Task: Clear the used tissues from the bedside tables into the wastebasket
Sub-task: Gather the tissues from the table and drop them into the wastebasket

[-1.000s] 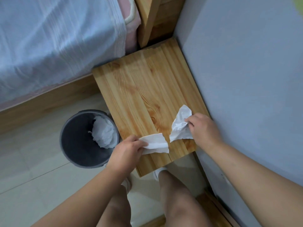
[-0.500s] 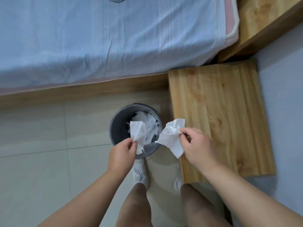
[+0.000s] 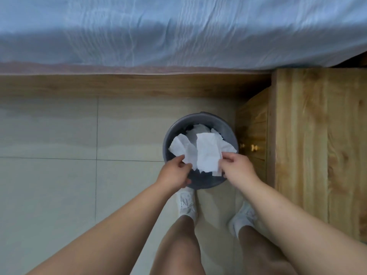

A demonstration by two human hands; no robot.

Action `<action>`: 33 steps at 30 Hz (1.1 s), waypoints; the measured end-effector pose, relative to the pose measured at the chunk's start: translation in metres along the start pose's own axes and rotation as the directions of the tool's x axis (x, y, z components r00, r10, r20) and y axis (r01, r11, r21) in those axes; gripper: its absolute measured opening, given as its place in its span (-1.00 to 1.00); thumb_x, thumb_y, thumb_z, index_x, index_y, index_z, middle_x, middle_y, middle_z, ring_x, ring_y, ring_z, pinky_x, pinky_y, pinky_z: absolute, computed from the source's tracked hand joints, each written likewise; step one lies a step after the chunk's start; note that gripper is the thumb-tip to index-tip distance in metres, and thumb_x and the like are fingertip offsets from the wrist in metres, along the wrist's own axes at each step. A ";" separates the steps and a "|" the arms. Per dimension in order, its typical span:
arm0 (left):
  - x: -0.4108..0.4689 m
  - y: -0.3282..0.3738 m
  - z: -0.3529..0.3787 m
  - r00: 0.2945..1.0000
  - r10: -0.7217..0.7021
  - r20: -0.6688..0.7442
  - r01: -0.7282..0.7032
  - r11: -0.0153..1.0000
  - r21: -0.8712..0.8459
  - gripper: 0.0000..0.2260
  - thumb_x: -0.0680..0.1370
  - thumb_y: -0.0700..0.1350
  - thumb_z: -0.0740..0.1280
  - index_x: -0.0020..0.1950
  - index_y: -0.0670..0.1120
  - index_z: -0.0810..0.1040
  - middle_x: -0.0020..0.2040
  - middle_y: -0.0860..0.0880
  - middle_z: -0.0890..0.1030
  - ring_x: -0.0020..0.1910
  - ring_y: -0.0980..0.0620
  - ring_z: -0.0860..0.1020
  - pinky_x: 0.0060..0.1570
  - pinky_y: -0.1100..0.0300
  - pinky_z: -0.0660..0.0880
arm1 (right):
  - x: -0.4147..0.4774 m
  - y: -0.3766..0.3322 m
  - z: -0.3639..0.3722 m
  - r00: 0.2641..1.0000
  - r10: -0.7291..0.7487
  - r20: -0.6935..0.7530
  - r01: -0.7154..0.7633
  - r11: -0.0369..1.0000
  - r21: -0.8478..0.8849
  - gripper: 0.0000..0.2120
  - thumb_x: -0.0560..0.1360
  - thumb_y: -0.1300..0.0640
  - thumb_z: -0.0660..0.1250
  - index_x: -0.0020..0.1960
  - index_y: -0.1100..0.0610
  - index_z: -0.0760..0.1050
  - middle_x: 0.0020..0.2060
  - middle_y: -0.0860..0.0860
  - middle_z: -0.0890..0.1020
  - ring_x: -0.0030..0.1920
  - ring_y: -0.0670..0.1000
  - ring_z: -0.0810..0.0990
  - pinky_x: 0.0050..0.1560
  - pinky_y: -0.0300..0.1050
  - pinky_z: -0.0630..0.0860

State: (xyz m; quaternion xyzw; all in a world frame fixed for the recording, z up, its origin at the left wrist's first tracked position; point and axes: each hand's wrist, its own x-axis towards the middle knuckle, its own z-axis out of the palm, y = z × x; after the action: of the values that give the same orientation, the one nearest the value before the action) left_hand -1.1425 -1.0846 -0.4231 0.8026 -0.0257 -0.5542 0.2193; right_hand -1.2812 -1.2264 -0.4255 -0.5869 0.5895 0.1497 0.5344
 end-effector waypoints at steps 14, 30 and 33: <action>0.004 -0.037 -0.047 0.962 -0.014 -0.271 -0.007 0.997 -0.078 -0.83 0.65 0.07 0.28 0.17 0.11 0.62 -0.02 0.05 0.70 -0.13 -0.01 0.67 -0.11 -0.02 0.65 | -0.002 0.016 0.003 0.999 0.023 -0.022 -0.025 0.994 -0.102 -0.89 0.61 0.09 0.34 0.08 -0.03 0.63 0.07 0.00 0.70 0.05 0.02 0.64 0.08 -0.04 0.54; 0.076 -0.068 -0.041 1.000 -0.012 0.002 0.012 0.941 -0.337 -0.48 0.50 -0.32 0.44 0.29 0.19 0.46 0.08 -0.16 0.73 0.05 -0.23 0.72 0.03 -0.25 0.71 | 0.086 0.066 0.039 0.941 0.235 -0.244 -0.182 0.958 0.219 -0.61 0.45 0.45 0.27 0.07 0.02 0.57 0.01 0.13 0.71 0.06 0.21 0.66 0.21 0.19 0.62; 0.040 -0.074 -0.064 0.999 -0.037 -0.033 0.022 0.923 -0.383 -0.50 0.54 -0.36 0.36 0.15 0.28 0.52 0.05 -0.13 0.76 0.00 -0.20 0.75 -0.03 -0.18 0.73 | 0.050 0.041 0.031 0.967 0.173 -0.186 -0.144 0.977 0.160 -0.61 0.45 0.43 0.25 0.05 -0.01 0.58 -0.10 0.02 0.70 -0.03 0.14 0.68 0.16 0.15 0.65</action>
State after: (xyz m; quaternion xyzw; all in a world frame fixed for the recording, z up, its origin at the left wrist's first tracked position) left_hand -1.0842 -1.0085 -0.4678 0.7556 0.0993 -0.5356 0.3637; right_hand -1.2892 -1.2167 -0.4964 -0.5094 0.6943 0.0892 0.5005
